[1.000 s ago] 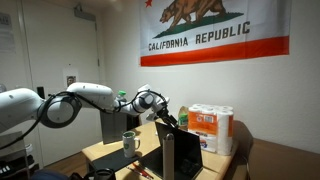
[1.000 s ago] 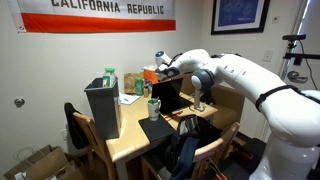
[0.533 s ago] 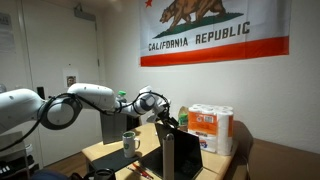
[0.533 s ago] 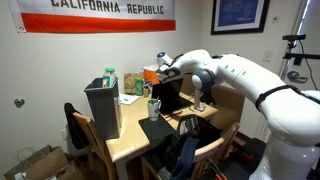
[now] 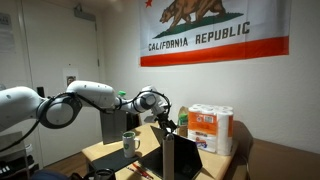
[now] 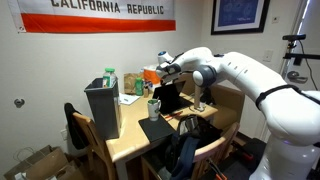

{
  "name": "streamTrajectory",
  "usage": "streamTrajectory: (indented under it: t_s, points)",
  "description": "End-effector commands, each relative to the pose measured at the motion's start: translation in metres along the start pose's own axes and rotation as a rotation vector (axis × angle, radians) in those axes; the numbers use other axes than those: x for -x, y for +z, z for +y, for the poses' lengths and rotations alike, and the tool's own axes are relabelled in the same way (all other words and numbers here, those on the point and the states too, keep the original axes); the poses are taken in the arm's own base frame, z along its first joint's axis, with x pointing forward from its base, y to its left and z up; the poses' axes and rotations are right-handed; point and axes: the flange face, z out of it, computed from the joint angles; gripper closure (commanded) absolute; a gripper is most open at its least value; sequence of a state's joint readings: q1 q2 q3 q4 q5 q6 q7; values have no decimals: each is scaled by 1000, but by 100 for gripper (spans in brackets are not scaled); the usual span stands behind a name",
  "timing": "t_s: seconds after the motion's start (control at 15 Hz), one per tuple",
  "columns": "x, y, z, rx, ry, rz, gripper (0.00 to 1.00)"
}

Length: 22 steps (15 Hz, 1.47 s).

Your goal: Put the spoon in the cup, the cup in the bag and close the laptop

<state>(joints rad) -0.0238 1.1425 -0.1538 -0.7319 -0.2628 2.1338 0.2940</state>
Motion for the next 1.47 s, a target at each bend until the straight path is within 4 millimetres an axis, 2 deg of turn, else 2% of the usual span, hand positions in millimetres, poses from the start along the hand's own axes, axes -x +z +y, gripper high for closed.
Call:
streamTrajectory:
  t_s: [0.0,0.33,0.53,0.8,0.93,1.07,1.2,1.4]
  points:
    - [35,20,-10,-37,-66,-162,0]
    - [89,66,-20,-53,-97,-292,0]
    - [121,90,-16,-58,-81,-365,0]
    - [155,102,-12,-80,-58,-398,0]
    - [166,96,-8,-90,-49,-390,0]
    - [164,74,-2,-94,-42,-371,0]
    - [151,42,6,-97,-40,-329,0]
    - [127,-22,21,-112,-36,-283,0]
